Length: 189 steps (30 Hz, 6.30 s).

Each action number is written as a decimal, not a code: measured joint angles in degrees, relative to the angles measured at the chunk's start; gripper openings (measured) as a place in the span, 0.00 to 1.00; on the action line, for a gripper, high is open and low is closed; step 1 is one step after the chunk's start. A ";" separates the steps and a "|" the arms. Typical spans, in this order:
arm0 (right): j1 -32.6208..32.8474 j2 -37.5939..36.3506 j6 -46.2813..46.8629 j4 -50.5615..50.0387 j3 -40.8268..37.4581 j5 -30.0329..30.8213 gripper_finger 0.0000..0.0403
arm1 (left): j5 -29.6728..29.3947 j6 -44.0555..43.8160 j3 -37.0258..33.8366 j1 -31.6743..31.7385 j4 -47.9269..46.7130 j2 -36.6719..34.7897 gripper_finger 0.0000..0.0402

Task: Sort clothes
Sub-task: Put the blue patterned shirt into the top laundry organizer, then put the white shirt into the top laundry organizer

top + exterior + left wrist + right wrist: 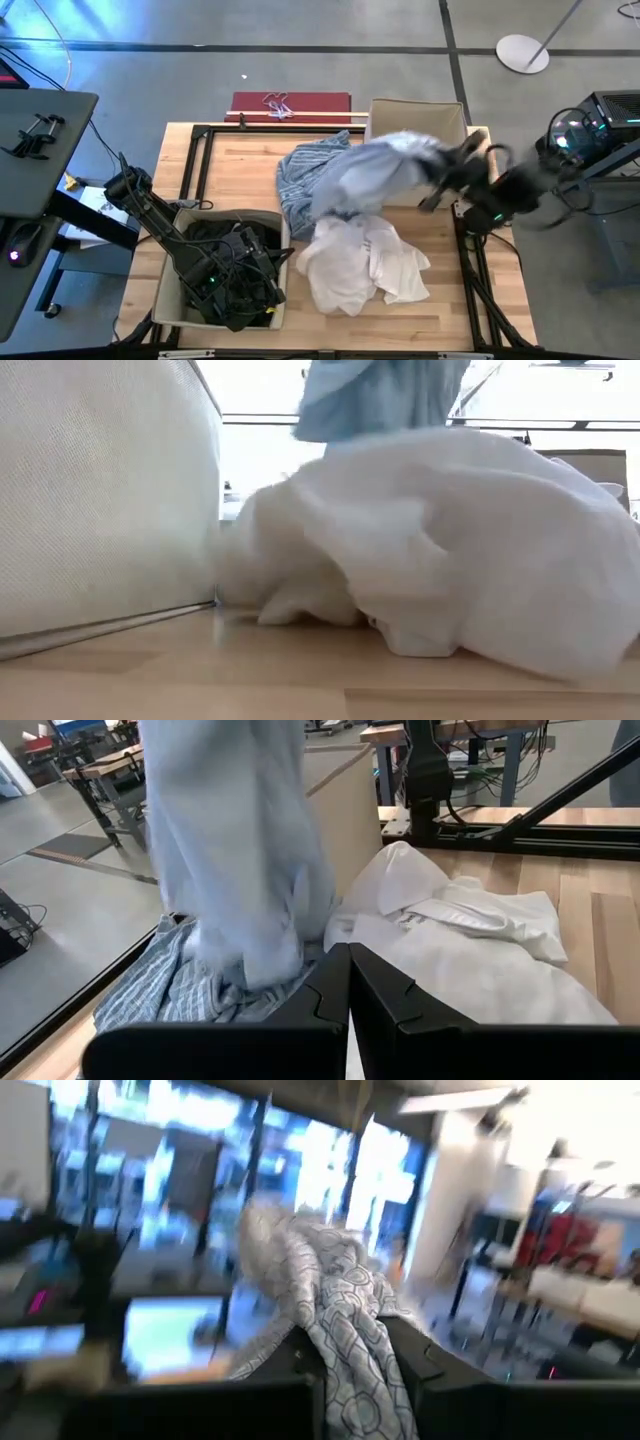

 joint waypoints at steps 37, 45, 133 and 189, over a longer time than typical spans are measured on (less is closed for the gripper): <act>-18.46 -17.57 -31.41 34.03 -13.56 9.98 0.07 | -0.07 1.71 0.00 0.94 0.04 0.00 0.00; -25.85 -21.43 2.75 3.27 -22.88 2.23 0.07 | -0.15 5.63 0.00 2.96 0.13 0.00 0.00; -47.24 5.88 43.97 -71.48 13.50 -40.02 0.69 | -0.07 7.08 0.00 1.66 0.41 0.00 0.00; -12.44 57.39 32.03 -50.21 14.14 -62.36 0.69 | -0.07 7.06 -0.02 1.66 0.02 0.00 0.00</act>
